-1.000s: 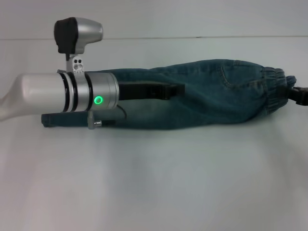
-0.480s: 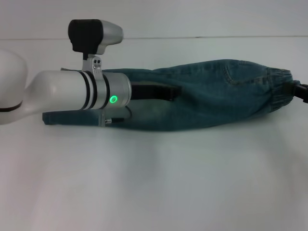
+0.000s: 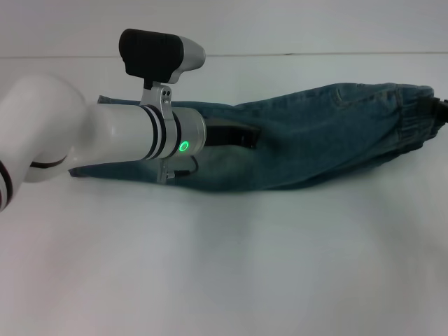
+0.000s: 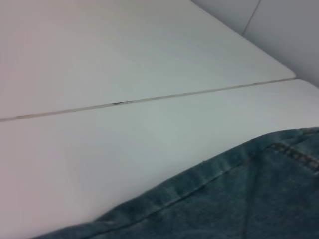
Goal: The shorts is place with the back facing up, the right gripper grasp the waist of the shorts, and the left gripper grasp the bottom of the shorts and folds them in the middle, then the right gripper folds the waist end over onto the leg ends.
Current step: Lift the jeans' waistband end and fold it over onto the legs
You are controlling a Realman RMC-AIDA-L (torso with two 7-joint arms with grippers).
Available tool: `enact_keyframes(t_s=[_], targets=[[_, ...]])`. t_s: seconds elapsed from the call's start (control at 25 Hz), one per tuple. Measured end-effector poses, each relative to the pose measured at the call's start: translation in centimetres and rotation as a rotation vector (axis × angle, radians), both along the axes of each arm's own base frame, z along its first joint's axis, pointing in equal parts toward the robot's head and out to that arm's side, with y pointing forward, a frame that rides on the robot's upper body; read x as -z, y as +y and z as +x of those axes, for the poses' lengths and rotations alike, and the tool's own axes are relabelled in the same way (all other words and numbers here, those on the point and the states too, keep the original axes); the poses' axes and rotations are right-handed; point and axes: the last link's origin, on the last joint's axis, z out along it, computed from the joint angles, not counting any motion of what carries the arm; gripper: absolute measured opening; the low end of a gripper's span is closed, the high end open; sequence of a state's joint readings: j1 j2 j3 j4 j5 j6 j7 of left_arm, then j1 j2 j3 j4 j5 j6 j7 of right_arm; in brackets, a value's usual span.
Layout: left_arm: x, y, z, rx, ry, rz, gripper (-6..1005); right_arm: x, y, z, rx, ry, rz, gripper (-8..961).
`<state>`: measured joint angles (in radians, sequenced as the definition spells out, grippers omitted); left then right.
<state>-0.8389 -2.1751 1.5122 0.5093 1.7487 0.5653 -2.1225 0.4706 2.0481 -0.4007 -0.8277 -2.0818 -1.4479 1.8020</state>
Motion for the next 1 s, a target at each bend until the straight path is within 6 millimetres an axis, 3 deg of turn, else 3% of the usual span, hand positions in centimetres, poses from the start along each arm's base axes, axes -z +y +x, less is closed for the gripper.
enact_keyframes(t_s=[0.64, 1.0], targets=[[1.3, 0.3, 0.4, 0.007, 0.098, 0.07, 45, -3.1, 0.0, -3.6, -0.101, 0.017, 0.026, 61], [2.2, -0.6, 0.8, 0.009, 0.098, 0.026, 46, -3.5, 0.2, -4.8, -0.138, 0.008, 0.028, 64]])
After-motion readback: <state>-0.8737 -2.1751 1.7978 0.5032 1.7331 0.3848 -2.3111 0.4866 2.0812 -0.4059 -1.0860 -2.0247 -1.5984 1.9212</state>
